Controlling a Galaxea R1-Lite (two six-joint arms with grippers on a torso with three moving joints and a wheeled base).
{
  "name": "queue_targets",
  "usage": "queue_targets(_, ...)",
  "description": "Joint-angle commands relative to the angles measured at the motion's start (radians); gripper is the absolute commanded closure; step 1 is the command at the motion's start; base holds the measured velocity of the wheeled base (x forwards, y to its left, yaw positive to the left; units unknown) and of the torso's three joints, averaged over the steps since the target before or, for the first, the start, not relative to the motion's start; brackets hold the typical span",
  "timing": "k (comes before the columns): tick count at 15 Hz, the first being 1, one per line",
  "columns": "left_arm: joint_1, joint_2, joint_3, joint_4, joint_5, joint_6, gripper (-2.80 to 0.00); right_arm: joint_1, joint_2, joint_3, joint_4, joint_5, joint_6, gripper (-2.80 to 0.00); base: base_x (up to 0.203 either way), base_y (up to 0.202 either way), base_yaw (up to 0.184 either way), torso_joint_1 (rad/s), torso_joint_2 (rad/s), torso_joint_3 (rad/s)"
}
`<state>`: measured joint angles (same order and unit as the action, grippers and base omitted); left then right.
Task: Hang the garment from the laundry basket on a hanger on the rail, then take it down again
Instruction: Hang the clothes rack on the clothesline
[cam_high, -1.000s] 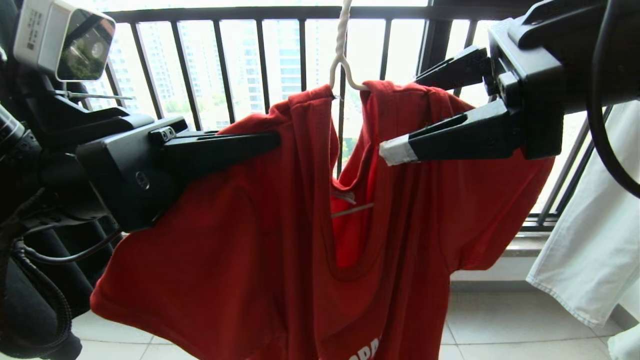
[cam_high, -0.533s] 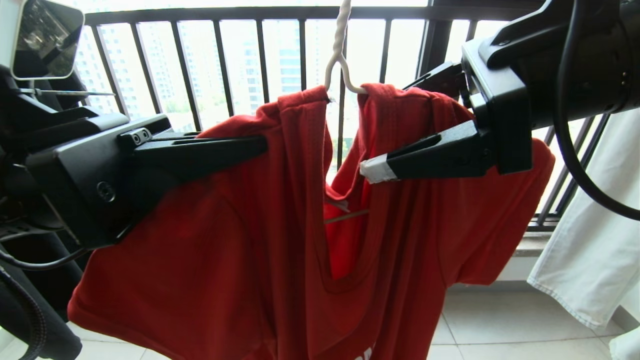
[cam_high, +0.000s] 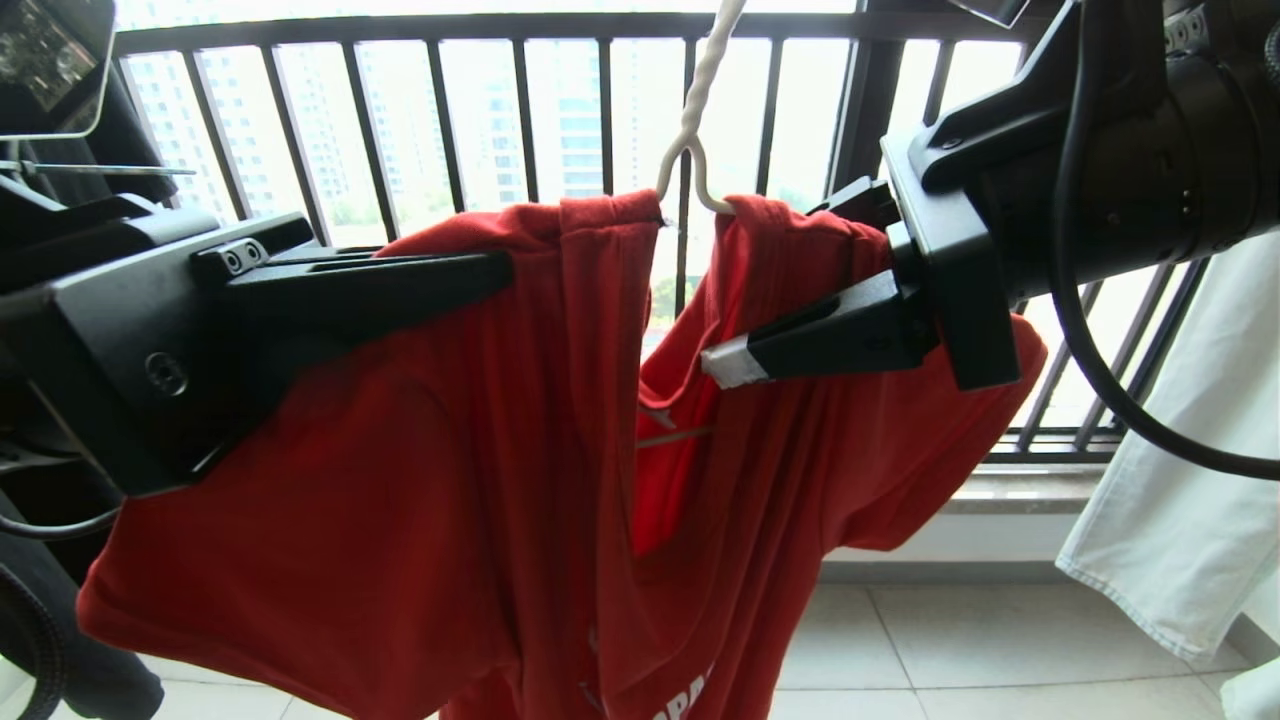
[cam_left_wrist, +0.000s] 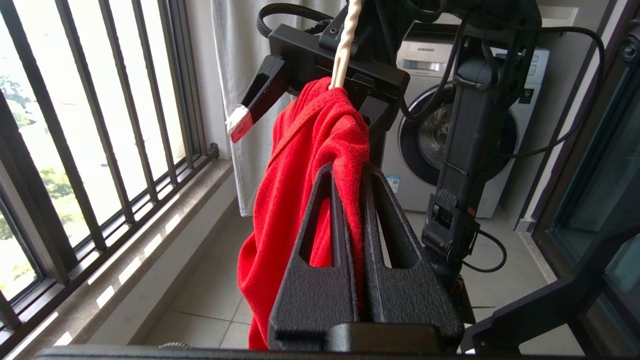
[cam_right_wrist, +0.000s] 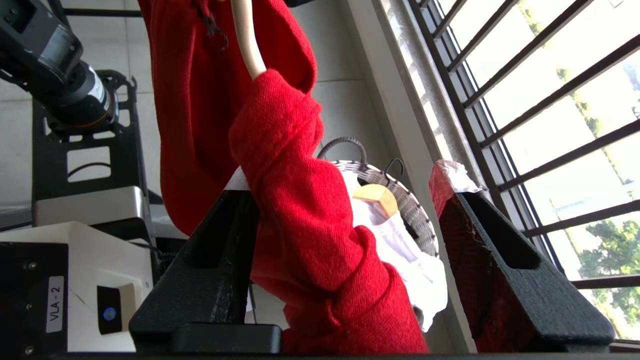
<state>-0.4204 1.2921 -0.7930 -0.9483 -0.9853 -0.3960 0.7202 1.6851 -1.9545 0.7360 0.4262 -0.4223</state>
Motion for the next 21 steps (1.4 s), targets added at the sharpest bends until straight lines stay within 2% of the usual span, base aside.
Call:
queue_targets(1,0.0,-0.006,-0.002,-0.004,-0.006,-0.003,0.0,0.01,0.004,0.001,0.005,0.003,-0.001,0.0,0.0,0.0,0.0,0.0,0.0,0.0)
queue_targets(11,0.002,0.016,-0.012,-0.004,-0.001,-0.003,0.0,0.025,0.004,0.014,0.031,0.008,0.009,0.0,0.0,0.0,0.0,0.0,0.0,0.0)
queue_targets(15,0.006,0.021,-0.015,-0.004,0.0,0.0,0.0,0.024,-0.005,0.014,0.031,-0.006,0.103,0.0,0.0,0.0,0.0,0.0,0.0,0.0)
queue_targets(17,0.039,0.027,-0.026,-0.004,0.0,0.0,0.0,0.019,-0.005,0.024,0.03,-0.032,0.187,0.0,0.0,0.0,0.0,0.0,0.0,0.0)
queue_targets(19,0.078,0.042,-0.044,-0.004,0.0,-0.002,0.0,0.004,-0.004,0.061,0.028,-0.045,0.221,0.0,0.0,0.0,0.0,0.0,0.0,0.0)
queue_targets(21,0.125,0.056,-0.066,-0.004,0.0,-0.003,0.0,-0.007,-0.001,0.081,0.028,-0.071,0.318,0.0,0.0,0.0,0.0,0.0,0.0,0.0)
